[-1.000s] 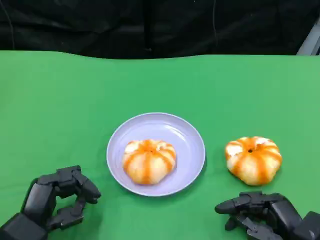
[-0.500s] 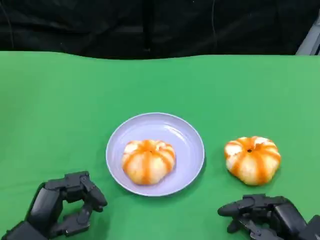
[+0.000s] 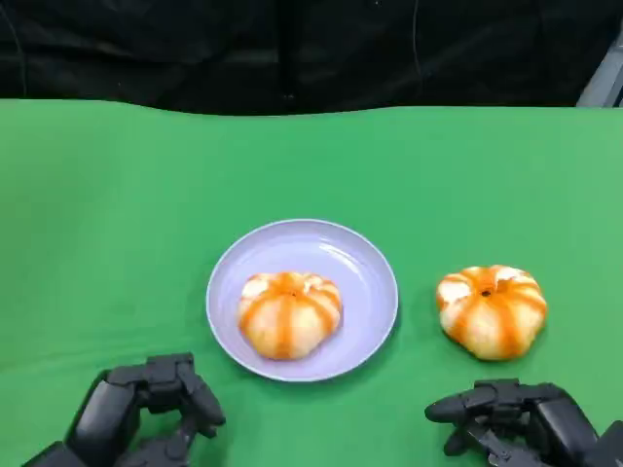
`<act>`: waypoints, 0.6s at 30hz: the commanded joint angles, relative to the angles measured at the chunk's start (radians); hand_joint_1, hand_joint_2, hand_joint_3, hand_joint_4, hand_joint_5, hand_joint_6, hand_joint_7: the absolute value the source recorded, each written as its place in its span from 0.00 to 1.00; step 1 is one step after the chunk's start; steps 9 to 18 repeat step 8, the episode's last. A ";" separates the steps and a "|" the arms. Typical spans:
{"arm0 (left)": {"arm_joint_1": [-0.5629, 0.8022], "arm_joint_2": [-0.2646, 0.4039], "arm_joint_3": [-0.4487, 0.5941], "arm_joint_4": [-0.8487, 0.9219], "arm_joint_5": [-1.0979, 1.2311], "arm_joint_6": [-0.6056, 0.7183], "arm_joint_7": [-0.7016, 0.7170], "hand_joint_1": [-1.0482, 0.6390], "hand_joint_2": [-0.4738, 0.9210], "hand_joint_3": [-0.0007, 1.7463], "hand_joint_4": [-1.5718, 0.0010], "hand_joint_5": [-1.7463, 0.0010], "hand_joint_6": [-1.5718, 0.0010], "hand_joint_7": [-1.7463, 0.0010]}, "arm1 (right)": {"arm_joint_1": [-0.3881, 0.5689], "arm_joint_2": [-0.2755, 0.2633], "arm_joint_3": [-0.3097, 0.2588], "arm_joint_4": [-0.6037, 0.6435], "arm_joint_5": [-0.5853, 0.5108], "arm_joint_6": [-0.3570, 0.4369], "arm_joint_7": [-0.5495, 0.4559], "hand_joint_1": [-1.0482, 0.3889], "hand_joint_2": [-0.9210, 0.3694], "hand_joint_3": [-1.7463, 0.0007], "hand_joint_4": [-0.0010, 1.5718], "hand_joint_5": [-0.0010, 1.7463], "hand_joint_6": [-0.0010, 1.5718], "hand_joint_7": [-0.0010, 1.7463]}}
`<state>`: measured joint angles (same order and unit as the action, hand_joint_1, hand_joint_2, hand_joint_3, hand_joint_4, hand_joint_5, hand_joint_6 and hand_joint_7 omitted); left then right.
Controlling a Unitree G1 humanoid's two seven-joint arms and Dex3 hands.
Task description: Grasp the bread from the table and place it into the plate.
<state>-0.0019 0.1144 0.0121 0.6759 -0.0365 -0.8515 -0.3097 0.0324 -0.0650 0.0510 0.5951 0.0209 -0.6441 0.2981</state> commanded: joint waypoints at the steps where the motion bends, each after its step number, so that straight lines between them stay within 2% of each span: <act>1: 0.019 0.003 -0.008 -0.021 -0.017 0.018 -0.019 0.67 0.78 0.62 0.37 0.19 0.33 0.37 | 0.007 -0.017 -0.006 -0.016 0.003 0.010 0.001 0.67 0.00 0.79 0.50 0.66 0.70 0.17; 18: 0.027 0.000 -0.015 -0.033 -0.024 0.027 -0.021 0.66 0.78 0.62 0.36 0.21 0.32 0.39 | 0.007 -0.015 -0.007 -0.016 0.008 0.008 0.005 0.67 0.00 0.78 0.50 0.66 0.70 0.17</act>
